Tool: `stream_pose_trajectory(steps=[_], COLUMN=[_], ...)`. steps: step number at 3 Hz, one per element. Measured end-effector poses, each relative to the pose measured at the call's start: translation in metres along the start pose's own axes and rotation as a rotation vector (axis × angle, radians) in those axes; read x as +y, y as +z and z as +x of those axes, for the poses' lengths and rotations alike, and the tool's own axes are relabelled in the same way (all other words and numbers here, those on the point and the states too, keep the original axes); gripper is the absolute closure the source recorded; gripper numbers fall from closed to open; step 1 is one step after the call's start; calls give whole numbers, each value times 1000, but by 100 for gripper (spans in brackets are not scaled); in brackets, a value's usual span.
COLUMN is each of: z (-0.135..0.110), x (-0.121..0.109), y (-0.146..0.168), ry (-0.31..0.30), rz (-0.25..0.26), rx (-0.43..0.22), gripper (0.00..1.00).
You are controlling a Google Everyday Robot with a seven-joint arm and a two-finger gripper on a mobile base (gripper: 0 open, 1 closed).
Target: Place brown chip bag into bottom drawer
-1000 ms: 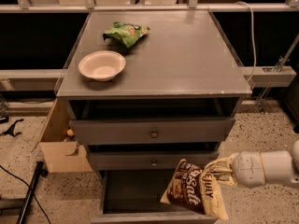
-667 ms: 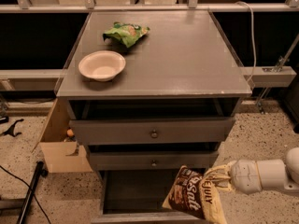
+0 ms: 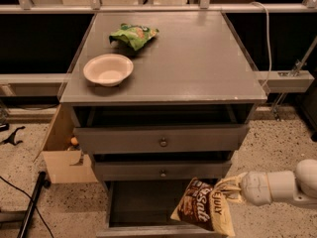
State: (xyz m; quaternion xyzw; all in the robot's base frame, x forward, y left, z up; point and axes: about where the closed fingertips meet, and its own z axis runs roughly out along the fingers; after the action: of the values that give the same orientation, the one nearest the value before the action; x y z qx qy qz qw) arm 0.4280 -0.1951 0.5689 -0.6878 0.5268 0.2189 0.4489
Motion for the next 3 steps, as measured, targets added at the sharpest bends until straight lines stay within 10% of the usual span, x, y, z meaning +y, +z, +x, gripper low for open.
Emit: stream_pose_trajectory(steps=[3], z=[70], x=[5], y=[61], ry=[53], rz=[14], rx=[-49], gripper=[100])
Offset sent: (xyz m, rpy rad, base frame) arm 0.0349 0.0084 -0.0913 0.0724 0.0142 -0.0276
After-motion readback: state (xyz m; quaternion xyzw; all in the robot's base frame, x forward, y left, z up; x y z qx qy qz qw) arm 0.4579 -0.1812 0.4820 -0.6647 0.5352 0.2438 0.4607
